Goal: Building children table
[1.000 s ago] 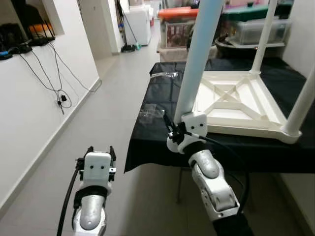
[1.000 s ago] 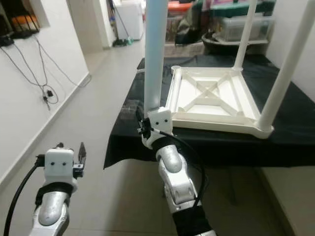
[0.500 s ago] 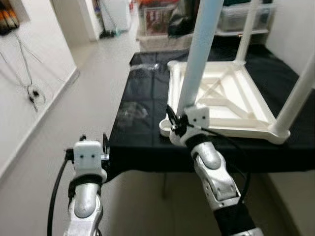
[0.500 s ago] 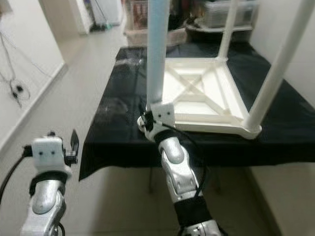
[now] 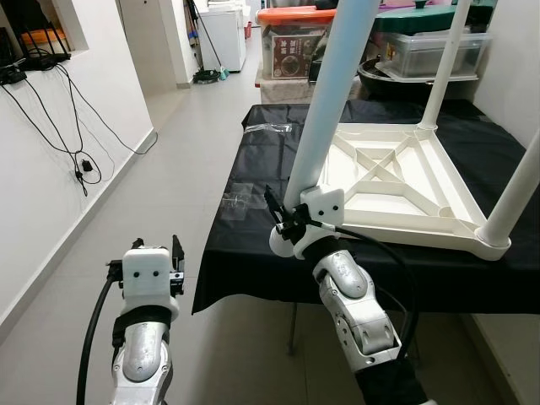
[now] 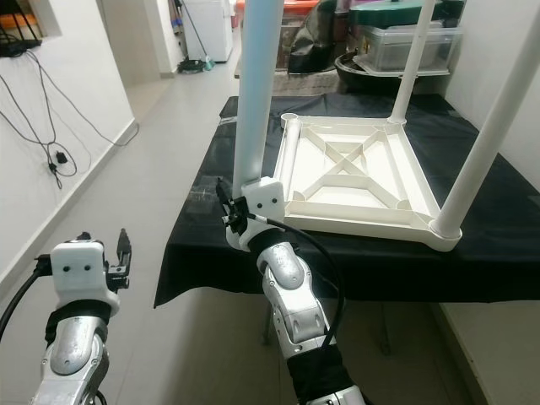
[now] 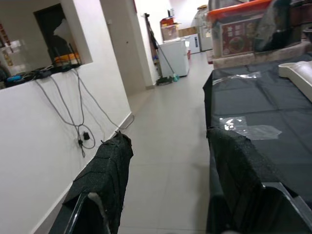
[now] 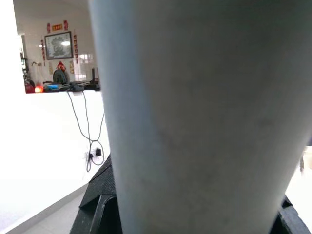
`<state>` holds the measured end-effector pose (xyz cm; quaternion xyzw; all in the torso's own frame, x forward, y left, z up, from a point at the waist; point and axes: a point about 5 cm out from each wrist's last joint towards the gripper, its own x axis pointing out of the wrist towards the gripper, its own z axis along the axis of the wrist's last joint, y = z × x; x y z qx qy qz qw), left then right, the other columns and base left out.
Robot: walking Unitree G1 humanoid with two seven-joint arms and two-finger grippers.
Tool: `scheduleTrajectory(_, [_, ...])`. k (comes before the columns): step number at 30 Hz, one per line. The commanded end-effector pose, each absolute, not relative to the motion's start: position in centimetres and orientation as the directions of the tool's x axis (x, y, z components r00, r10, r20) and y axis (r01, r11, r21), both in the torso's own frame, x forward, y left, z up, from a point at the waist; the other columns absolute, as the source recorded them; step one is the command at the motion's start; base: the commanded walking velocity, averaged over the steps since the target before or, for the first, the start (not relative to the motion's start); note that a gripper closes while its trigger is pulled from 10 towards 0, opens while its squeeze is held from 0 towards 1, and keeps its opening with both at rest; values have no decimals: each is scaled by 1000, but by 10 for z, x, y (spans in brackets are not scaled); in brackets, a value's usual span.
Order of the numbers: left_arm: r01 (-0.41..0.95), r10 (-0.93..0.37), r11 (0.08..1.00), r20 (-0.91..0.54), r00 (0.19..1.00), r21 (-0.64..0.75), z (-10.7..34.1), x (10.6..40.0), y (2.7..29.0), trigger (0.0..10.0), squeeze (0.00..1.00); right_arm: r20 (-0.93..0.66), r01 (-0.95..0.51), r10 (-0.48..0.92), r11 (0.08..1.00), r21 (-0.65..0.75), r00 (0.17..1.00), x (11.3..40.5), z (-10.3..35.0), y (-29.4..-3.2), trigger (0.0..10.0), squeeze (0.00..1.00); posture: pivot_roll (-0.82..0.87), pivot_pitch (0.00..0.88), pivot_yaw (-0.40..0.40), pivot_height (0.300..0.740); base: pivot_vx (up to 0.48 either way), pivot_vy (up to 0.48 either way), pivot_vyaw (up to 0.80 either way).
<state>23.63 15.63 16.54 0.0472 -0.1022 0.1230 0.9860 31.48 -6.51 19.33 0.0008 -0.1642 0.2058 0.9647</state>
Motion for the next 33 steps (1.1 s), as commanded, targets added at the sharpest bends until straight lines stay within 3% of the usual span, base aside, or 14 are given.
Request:
scheduleTrajectory(1, [-251,228,964,222,948,83,168,235,157,10000,0,341,-406,404,911,-69,849,314,198,-63,10000,0,-61,0,30,740,251,0,0])
scheduleTrajectory(22, [-237,214,967,212,953,90,164,235,154,10000,0,334,-404,409,911,-85,849,315,196,-64,10000,0,-65,0,29,740,272,0,0])
scheduleTrajectory(33, [-256,238,964,196,951,75,162,235,156,10000,0,336,-401,405,912,-83,851,315,195,-64,10000,0,-65,0,30,740,0,0,0])
